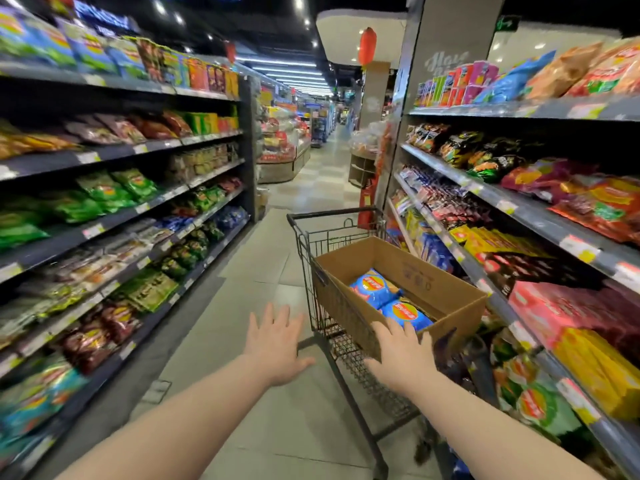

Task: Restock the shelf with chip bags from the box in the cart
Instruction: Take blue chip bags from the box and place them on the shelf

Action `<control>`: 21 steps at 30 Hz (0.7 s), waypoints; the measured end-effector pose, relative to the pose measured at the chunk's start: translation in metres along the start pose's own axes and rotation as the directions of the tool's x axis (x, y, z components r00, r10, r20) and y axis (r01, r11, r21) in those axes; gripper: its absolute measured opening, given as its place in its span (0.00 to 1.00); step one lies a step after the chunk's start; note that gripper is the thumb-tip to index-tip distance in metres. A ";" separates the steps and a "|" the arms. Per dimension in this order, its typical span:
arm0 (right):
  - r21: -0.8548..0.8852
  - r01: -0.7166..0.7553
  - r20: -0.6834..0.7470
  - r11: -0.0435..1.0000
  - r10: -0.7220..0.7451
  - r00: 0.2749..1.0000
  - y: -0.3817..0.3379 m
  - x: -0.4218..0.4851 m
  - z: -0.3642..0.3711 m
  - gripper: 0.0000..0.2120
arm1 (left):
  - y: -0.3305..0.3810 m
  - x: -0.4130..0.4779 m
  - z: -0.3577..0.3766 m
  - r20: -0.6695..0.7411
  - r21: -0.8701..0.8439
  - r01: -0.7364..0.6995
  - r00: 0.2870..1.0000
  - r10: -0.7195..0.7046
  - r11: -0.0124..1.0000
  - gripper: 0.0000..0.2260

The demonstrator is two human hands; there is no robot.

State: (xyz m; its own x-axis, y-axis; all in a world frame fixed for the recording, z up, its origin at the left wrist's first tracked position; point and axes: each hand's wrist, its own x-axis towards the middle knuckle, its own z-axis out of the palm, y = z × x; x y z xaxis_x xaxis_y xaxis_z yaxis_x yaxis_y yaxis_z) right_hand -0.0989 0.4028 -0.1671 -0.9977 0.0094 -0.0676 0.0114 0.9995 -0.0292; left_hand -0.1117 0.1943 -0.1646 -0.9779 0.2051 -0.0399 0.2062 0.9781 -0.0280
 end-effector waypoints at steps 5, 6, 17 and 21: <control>0.024 0.029 0.003 0.999 -0.029 1.000 0.014 0.091 0.001 0.33 | -0.007 0.091 -0.008 0.024 0.032 0.041 0.999 -0.041 0.999 0.38; 0.034 0.022 0.012 0.999 -0.023 1.000 0.021 0.109 -0.001 0.33 | -0.004 0.110 -0.010 0.026 0.035 0.038 0.999 -0.039 0.999 0.38; 0.025 -0.051 0.125 0.998 0.048 0.991 0.084 0.251 0.019 0.34 | 0.017 0.261 0.017 0.115 -0.024 -0.016 0.993 0.018 1.000 0.38; 0.031 -0.109 0.143 0.994 0.103 0.984 0.098 0.287 0.025 0.32 | 0.022 0.321 0.023 0.117 -0.033 -0.076 0.990 0.079 0.997 0.39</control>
State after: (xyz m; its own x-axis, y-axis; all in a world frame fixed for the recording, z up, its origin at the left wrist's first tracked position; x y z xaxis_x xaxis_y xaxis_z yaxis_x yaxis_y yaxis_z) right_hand -0.3826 0.5026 -0.2146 -0.9713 0.1082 -0.2119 0.1219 0.9911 -0.0527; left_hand -0.4200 0.2809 -0.2012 -0.9478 0.2765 -0.1590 0.2788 0.9603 0.0086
